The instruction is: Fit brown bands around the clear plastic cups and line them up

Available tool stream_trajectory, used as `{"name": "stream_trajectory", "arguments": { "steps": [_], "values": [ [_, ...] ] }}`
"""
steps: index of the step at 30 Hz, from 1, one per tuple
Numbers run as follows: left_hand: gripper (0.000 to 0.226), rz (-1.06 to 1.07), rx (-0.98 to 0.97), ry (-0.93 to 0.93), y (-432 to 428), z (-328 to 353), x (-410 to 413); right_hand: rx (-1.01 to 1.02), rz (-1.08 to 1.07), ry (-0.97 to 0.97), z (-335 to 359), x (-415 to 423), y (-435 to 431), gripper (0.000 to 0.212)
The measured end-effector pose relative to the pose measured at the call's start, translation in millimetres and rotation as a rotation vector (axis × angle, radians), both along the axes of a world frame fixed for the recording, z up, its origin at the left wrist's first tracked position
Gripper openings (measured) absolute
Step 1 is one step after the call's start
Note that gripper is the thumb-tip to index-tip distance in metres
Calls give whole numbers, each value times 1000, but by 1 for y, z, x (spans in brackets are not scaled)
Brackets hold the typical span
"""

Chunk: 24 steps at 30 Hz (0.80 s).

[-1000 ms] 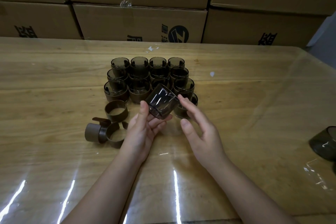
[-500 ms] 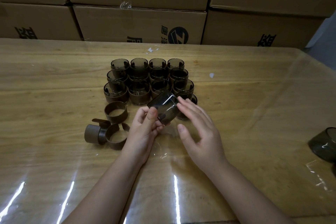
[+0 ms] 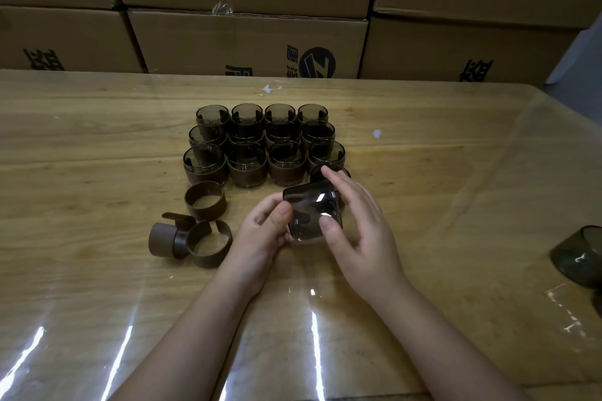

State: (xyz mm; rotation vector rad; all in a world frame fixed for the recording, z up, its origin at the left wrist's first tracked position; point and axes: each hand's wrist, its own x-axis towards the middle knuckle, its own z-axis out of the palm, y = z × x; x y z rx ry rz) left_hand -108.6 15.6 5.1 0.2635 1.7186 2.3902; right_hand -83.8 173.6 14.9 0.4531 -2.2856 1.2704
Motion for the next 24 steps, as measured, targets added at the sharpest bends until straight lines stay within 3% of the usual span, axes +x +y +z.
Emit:
{"name": "stream_trajectory", "arguments": {
  "steps": [4, 14, 17, 21, 24],
  "values": [
    [72, -35, 18, 0, -1, -1, -1, -53, 26, -103, 1, 1, -1, 51],
    [62, 41, 212, -24, -3, 2, -4, 7, 25, -135, -3, 1, -4, 64],
    [61, 75, 240, -29, -3, 3, -5, 21, 19, -100, -4, 1, -5, 65],
    [79, 86, 277, -41, -2, 3, -6, 49, 7, 5, -5, 3, -6, 60],
    [68, 118, 266, -69, -1, 2, -6, 91, -1, 113, -4, 4, -8, 52]
  ]
}}
